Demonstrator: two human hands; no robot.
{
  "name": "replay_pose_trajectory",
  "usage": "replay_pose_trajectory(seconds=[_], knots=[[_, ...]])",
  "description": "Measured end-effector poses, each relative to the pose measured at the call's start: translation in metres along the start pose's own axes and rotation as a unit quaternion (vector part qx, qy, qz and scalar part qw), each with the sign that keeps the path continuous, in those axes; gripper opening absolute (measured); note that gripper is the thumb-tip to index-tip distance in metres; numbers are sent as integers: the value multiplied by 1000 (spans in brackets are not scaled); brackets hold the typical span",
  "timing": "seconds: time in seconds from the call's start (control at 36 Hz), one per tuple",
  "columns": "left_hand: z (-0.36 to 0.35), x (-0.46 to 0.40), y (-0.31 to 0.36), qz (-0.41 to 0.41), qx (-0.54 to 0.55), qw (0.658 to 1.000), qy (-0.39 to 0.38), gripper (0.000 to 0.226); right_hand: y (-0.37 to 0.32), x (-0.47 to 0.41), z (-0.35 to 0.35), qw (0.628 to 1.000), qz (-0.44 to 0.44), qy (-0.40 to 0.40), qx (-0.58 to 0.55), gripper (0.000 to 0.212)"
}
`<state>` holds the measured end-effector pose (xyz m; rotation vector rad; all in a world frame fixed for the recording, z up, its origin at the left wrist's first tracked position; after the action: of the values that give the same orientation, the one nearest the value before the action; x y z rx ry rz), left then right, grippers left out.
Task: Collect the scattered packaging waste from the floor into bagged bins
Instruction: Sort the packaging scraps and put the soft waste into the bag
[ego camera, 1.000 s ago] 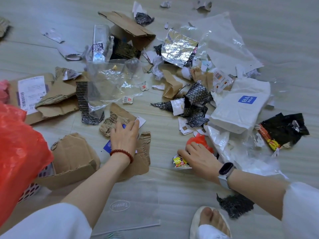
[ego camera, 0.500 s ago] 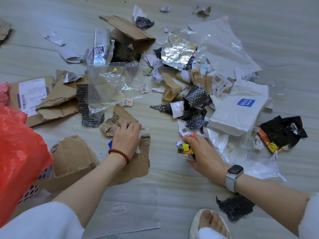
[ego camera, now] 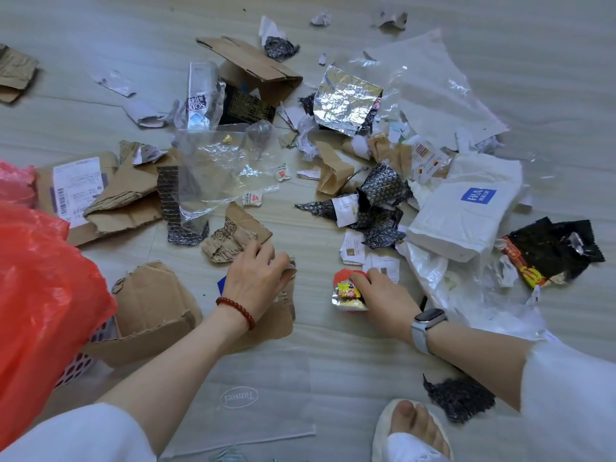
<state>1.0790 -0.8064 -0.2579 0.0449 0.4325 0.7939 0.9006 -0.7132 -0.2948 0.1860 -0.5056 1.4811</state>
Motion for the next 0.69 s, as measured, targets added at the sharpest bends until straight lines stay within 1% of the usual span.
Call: replay_pose_trajectory(seconds=[0.06,0.08,0.14,0.19,0.28,0.36,0.44,0.53,0.61,0.64,0.69], knots=[[8,-3,-2,7,-1,1000,14,24,-6,0,6,1000,5,7,-11,57],[13,-6,-3,12,1,1000,19,23,-8,0,9,999,-3,18,-35,57],[25,-13,-7,23,12,999,34,22,-15,-2,22,991,-21,60,-114,55],[42,-23,-11,33,16,998,51,21,-23,-5,41,972,-27,108,-206,48],[75,-44,-18,43,17,996,79,19,-43,-14,78,946,19,150,-287,41],[120,-68,-30,45,-7,991,124,24,-70,-24,121,917,64,189,-344,36],[172,-85,-51,63,-37,983,170,25,-106,-37,160,891,89,205,-396,33],[227,-88,-79,98,-37,969,225,25,-150,-48,194,869,114,225,-426,28],[274,-72,-109,123,-30,964,234,31,-200,-52,223,837,163,233,-467,33],[288,-62,-120,143,-29,961,236,35,-217,-52,229,827,173,235,-481,35],[310,-33,-143,200,-25,950,239,44,-250,-50,240,801,197,220,-520,32]])
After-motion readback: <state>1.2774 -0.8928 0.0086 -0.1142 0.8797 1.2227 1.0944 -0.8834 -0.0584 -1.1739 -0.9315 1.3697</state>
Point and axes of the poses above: each hand's wrist, its own x-axis away from the middle knuckle, its own z-axis out of the back of the hand, y = z × x, the point moved 6 cm from there along -x, towards the middle knuckle, and after that the axes turned 7 degrees about y, right-handed, at the moved point
